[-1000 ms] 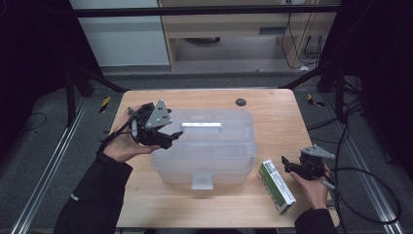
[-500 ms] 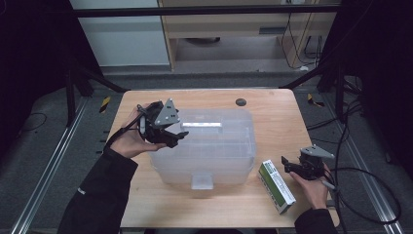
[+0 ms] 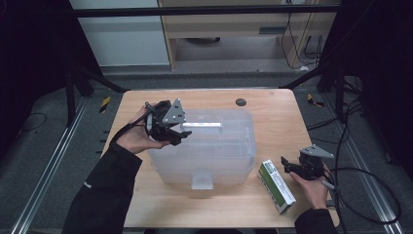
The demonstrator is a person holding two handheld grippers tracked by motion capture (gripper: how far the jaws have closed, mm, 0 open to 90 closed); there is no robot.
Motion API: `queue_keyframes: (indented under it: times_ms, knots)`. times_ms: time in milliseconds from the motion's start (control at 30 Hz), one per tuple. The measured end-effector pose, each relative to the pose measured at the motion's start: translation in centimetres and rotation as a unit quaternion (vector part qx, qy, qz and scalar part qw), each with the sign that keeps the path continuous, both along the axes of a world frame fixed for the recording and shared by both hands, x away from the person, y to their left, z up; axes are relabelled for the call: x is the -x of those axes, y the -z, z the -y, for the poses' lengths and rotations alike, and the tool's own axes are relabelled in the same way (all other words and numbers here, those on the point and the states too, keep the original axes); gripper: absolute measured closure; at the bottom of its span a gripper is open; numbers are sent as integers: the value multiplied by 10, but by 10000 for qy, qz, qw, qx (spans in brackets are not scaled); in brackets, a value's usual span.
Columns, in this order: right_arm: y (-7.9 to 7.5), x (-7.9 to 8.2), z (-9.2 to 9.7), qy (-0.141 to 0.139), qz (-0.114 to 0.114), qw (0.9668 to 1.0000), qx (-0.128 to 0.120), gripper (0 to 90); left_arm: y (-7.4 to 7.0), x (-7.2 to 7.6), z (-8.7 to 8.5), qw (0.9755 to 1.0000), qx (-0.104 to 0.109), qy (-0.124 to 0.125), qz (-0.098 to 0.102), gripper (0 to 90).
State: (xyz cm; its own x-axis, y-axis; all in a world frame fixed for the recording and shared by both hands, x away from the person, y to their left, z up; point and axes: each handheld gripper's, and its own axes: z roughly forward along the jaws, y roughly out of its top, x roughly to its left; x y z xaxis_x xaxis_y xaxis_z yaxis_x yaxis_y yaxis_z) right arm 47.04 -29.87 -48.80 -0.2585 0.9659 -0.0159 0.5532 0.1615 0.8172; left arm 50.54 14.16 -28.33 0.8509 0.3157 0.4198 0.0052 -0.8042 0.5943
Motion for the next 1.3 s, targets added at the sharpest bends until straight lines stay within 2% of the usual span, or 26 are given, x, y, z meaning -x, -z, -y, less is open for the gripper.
queue_keyframes:
  times_ms: [133, 267, 467, 667, 700, 767, 1033, 1300]
  knots:
    - [0, 0, 0, -5, -5, 10000, 14, 210, 0, -2, 2, 10000, -21, 47, -23, 386]
    - [1, 0, 0, -20, -36, 10000, -1, 210, 2, -4, 4, 9999, -135, 85, -30, 413]
    - [1, 0, 0, -20, -16, 10000, 16, 212, 3, -9, 9, 9994, -216, 234, -125, 476]
    - [1, 0, 0, -24, -31, 10000, 7, 212, 6, -12, 13, 9991, -228, 298, -171, 522]
    - [1, 0, 0, -24, -31, 10000, 7, 212, 7, -13, 14, 9988, -219, 351, -250, 522]
    - [1, 0, 0, -29, -36, 10000, 4, 213, 7, -14, 15, 9988, -368, 271, -181, 547]
    - [1, 0, 0, -50, -41, 10000, 27, 213, 9, -18, 17, 9977, -511, 337, -295, 638]
    - [1, -1, 0, -45, -56, 10000, 53, 214, 8, -22, 17, 9954, -817, 331, -384, 674]
